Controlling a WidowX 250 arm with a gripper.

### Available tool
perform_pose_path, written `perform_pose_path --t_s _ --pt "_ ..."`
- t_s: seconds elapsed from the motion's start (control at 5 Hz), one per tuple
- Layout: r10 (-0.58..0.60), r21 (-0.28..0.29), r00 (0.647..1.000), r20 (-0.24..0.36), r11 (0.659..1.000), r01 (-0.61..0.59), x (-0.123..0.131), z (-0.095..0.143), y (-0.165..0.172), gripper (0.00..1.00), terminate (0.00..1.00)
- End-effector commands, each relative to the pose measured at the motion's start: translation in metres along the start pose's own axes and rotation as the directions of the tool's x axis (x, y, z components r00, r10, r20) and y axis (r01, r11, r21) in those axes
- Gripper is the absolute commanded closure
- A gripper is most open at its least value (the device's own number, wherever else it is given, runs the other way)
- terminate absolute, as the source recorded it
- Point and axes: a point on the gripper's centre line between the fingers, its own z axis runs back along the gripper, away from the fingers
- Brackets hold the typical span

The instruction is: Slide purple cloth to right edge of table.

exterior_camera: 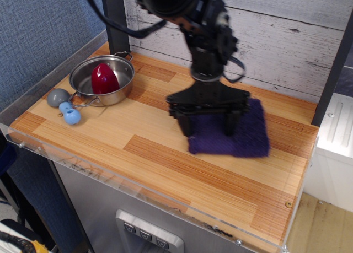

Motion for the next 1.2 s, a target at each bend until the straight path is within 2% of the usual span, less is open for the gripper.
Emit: perform_pose_path --t_s 0.0,0.2,0.4,0.8,1.0 --pt "-0.137 -0.028 0.990 0.025 0.990 0.138 -0.032 0.018 -0.032 0.00 0.00" --pt "-0.217 -0.025 0.976 0.019 0.976 0.218 -0.040 0.019 -0.037 0.00 0.00" --pt "-0.225 -0.031 0.973 0.046 0.974 0.226 -0.037 0.027 -0.036 0.00 0.00" --pt "-0.168 -0.053 0.979 0.116 0.983 0.175 -0.016 0.057 -0.023 0.00 0.00" --pt "-0.134 -0.079 0.976 0.172 0.986 0.149 -0.006 0.085 -0.016 0.00 0.00"
